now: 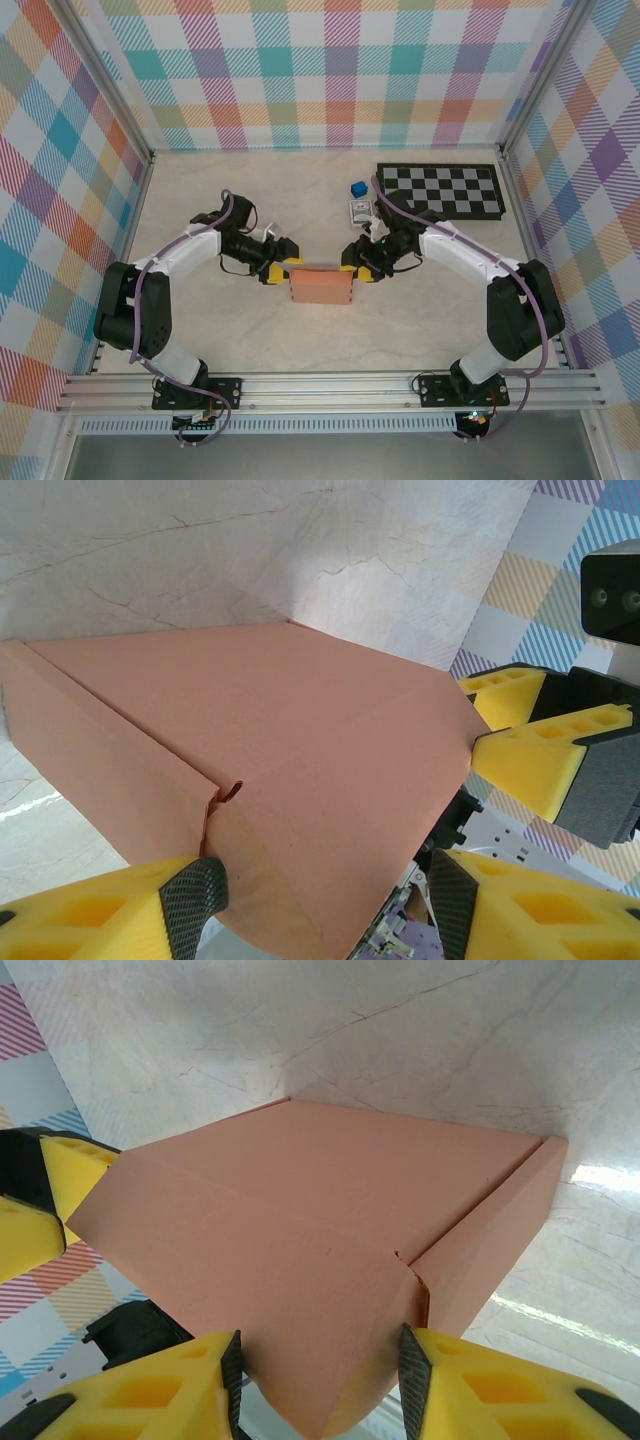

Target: Fold the paper box

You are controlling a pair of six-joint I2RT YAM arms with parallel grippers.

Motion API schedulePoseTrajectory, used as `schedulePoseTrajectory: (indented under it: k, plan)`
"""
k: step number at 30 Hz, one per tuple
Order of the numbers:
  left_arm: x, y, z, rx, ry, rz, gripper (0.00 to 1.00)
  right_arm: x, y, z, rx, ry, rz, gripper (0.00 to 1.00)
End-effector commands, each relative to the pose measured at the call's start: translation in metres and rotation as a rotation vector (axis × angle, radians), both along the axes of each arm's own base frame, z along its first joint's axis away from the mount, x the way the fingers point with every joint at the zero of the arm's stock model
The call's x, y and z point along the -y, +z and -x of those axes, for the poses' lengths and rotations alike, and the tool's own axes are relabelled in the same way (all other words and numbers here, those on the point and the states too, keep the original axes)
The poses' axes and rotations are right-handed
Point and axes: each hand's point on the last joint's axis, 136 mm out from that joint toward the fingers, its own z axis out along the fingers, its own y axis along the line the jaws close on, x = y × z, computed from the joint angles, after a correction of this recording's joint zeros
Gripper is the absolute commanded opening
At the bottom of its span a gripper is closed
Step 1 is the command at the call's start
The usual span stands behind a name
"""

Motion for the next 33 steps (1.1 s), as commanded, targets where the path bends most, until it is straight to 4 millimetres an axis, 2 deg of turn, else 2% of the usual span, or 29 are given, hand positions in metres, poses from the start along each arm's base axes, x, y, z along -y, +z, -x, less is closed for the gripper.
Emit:
schedulePoseTrajectory:
  k: [1, 9, 17, 25, 27, 33]
  plan:
    - [-0.006, -0.030, 0.005, -0.002, -0.012, -0.107, 0.63, 0.007, -0.029, 0.004, 0.019, 0.027, 0.071, 0.45]
    - [-0.012, -0.037, 0.003, 0.054, 0.003, -0.142, 0.58, 0.018, -0.040, 0.003, 0.152, 0.093, 0.107, 0.44]
    - [-0.017, -0.059, 0.009, 0.073, -0.011, -0.190, 0.52, 0.024, -0.041, 0.000, 0.195, 0.106, 0.143, 0.43]
    - [-0.028, -0.075, 0.015, 0.091, -0.045, -0.270, 0.51, 0.028, -0.022, -0.006, 0.203, 0.075, 0.175, 0.48]
    - [-0.028, -0.077, 0.015, 0.087, -0.047, -0.272, 0.50, 0.030, -0.013, -0.008, 0.209, 0.065, 0.194, 0.56]
    - [-0.030, -0.084, 0.016, 0.067, -0.045, -0.291, 0.50, 0.040, 0.009, -0.008, 0.228, 0.044, 0.241, 0.56]
